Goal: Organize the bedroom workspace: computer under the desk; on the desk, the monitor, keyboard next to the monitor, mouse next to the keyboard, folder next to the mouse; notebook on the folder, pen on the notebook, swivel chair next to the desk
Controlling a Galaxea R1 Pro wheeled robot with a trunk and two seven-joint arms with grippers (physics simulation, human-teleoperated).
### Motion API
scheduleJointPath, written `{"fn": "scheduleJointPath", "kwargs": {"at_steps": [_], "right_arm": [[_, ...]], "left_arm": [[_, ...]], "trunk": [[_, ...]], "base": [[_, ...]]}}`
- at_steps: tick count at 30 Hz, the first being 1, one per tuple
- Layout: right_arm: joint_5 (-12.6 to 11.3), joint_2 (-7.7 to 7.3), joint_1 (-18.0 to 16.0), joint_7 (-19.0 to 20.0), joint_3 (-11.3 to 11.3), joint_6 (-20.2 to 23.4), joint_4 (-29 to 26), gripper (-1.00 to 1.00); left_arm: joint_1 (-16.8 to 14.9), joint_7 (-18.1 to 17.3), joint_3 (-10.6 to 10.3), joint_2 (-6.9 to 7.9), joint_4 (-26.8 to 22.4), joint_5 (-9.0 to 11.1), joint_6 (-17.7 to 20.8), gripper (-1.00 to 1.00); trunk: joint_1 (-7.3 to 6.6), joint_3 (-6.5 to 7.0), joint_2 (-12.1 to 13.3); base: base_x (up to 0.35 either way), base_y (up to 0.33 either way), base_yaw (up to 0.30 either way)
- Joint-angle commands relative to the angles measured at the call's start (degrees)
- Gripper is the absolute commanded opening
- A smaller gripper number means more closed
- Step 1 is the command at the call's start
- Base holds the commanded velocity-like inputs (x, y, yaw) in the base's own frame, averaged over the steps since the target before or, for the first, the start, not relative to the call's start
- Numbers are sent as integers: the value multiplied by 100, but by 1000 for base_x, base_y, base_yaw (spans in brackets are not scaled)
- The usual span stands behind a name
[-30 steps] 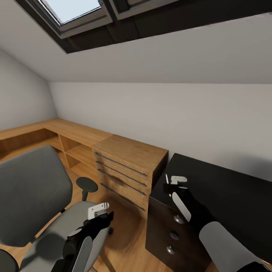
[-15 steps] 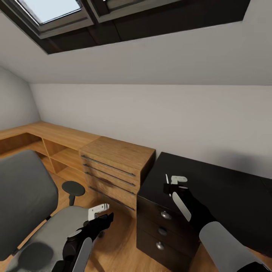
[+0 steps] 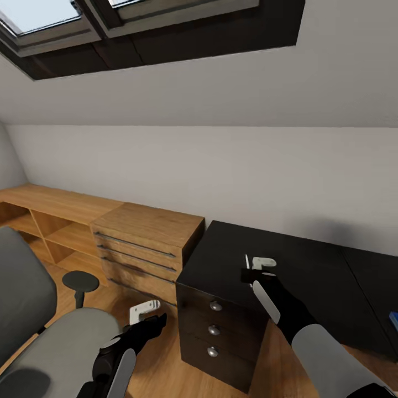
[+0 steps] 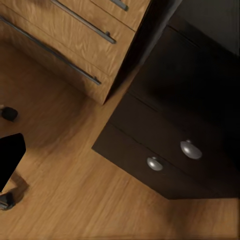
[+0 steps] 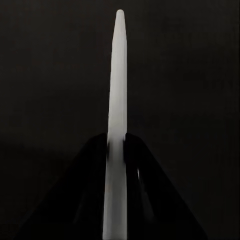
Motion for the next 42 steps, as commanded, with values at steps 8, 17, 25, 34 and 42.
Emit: {"fn": "scheduleJointPath", "kwargs": {"at_steps": [8,17,25,34,42], "right_arm": [[-68,-23,-6,-79,-114,6,-8,-100],[-65,-91,-6,-126,-263,10,-8,-100],[-64,-138,-7,-142,-364,11,8,-100],[-53,-195,-10,-144,-785,155,18,-100],[-58,-287,-10,-140,-938,191,18,-100]], "left_arm": [[-4,52,-4,0,-5,54,16,100],[-4,51,-4,0,-5,57,16,100],[-6,51,-4,0,-5,57,16,100],[52,51,-4,0,-67,61,16,100],[147,51,-12,0,-168,62,21,100]], "trunk": [[0,28,-4],[0,67,-4],[0,102,-4],[0,141,-4],[0,176,-4]], "base": [[-1,-1,-233],[0,0,-239],[0,0,-239],[0,0,-239],[0,0,-239]]}}
